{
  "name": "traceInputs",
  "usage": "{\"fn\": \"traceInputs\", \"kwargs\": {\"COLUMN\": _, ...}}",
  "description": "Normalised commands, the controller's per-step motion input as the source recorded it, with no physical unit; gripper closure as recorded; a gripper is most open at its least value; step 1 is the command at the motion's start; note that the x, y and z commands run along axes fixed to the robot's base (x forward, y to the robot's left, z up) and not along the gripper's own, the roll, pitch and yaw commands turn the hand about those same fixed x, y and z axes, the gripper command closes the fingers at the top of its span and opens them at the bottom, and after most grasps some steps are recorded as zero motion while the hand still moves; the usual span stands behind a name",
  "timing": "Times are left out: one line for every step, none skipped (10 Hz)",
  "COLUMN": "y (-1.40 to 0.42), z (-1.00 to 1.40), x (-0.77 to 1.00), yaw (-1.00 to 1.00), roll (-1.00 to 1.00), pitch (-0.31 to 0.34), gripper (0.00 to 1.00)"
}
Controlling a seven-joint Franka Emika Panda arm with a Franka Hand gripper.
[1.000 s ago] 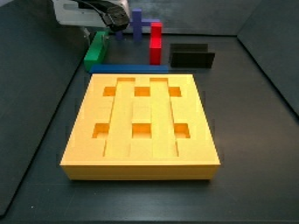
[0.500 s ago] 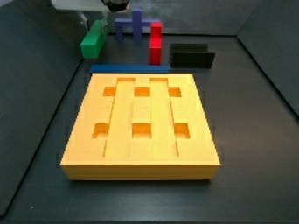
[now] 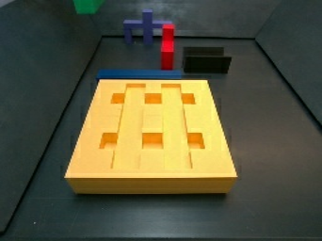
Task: Pick up the green object. Move up. Move to above the board. Insert the green object.
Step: Move to above the board.
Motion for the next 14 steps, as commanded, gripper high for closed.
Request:
{"fn": "traceInputs", "kwargs": {"y": 0.01, "z": 1.40, "x": 0.03, "yaw": 0.00, "roll": -0.01, "pitch": 0.082, "gripper": 1.00}}
{"fn": "traceInputs", "kwargs": {"y": -0.01, "z": 0.94, "x": 0.01, "yaw": 0.00, "roll": 0.00, "pitch": 0.095, "gripper": 1.00}}
{"fn": "traceInputs", "kwargs": {"y": -0.01, "z": 0.66, "x": 0.01, "yaw": 0.00, "roll": 0.00, "pitch": 0.073, "gripper": 1.00}}
{"fn": "traceInputs", "kwargs": {"y": 0.01, "z": 0.31, "x": 0.04, "yaw": 0.00, "roll": -0.01, "pitch": 0.055, "gripper": 1.00}}
{"fn": "traceInputs", "kwargs": {"y": 0.00, "z": 0.21, "x": 0.03, "yaw": 0.00, "roll": -0.01, "pitch": 0.058, "gripper": 1.00}}
{"fn": "traceInputs", "kwargs": {"y": -1.40, "z": 0.19, "x": 0.74, "yaw": -0.15, "roll": 0.08, "pitch": 0.125, "gripper": 1.00}}
{"fn": "traceInputs", "kwargs": {"y": -1.40, "z": 0.17, "x": 0.74, "yaw": -0.13, "roll": 0.10, "pitch": 0.124, "gripper": 1.00}}
{"fn": "traceInputs", "kwargs": {"y": -1.40, "z": 0.16, "x": 0.78, "yaw": -0.06, "roll": 0.12, "pitch": 0.162, "gripper": 1.00}}
{"fn": "traceInputs", "kwargs": {"y": -1.40, "z": 0.16, "x": 0.81, "yaw": -0.04, "roll": 0.00, "pitch": 0.163, "gripper": 1.00}}
{"fn": "traceInputs", "kwargs": {"y": -1.40, "z": 0.17, "x": 0.81, "yaw": -0.02, "roll": -0.02, "pitch": 0.149, "gripper": 1.00}}
{"fn": "traceInputs", "kwargs": {"y": -1.40, "z": 0.18, "x": 0.80, "yaw": 0.00, "roll": 0.02, "pitch": 0.139, "gripper": 1.00}}
{"fn": "traceInputs", "kwargs": {"y": -1.40, "z": 0.19, "x": 0.82, "yaw": 0.00, "roll": 0.01, "pitch": 0.145, "gripper": 1.00}}
{"fn": "traceInputs", "kwargs": {"y": -1.40, "z": 0.19, "x": 0.85, "yaw": 0.00, "roll": 0.01, "pitch": 0.160, "gripper": 1.00}}
{"fn": "traceInputs", "kwargs": {"y": -1.40, "z": 0.20, "x": 0.86, "yaw": 0.01, "roll": 0.02, "pitch": 0.172, "gripper": 1.00}}
